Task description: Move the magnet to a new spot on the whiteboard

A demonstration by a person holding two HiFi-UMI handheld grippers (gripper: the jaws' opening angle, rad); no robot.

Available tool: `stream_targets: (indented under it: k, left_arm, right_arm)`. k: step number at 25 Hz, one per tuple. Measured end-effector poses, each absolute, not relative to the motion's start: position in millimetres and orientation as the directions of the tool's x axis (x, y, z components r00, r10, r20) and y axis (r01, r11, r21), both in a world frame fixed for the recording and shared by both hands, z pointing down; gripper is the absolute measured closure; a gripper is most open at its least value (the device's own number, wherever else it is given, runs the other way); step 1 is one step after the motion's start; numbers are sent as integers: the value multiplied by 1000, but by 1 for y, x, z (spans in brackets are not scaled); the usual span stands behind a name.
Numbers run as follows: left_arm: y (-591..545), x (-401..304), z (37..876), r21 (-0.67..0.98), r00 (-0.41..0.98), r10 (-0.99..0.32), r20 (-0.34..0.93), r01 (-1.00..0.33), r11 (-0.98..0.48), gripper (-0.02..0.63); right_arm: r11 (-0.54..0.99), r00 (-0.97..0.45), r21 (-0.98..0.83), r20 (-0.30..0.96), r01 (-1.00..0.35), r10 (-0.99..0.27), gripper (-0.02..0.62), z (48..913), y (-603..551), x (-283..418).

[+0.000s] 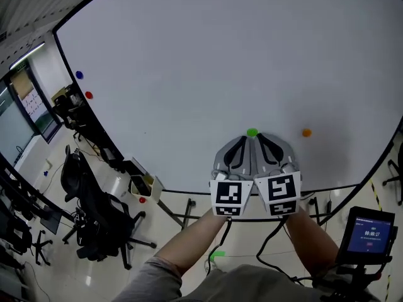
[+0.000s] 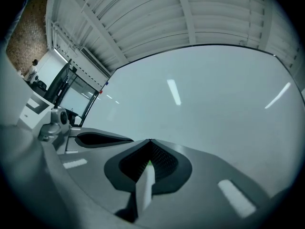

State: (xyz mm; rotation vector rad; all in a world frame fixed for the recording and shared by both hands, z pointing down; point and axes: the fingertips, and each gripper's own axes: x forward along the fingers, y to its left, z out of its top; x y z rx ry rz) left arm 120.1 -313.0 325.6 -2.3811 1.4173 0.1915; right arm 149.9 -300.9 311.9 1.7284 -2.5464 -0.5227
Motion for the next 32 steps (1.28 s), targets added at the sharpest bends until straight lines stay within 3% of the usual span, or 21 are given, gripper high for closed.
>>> stream_targets:
  k: [9,13,18,22,24,32]
  left_arm:
    - [-313,154,337,-261,473,-844,-254,-874,-411,606]
    - [-321,159,339,-291,449,-855,-260,-881,-374,463]
    - [-333,163,334,-301,413,-869,-272,-894,-331,422]
    - [-337,159,332,-294,368,-884,-289,-913,-284,426]
    - [-338,157,333,-302,352,-888,-295,-916,-263,479]
    - [-340,150,334,-321,363,-891,-274,-908,-271,486]
  right_arm:
    - [311,-355,266,-138,-913,-925,591,320,-293,192]
    - [312,-354,263,-131,-913,-926,591,328,-296,198]
    - [315,-358,266,-129,-911,-925,591,328,-300,206]
    - [320,-363,270,-129,-908,-923,591,326,-302,208]
    - [324,-368,273,-130,-906,-921,591,326,-303,208]
    - [350,-395,273,-128,-896,-910,591,327,-307,195]
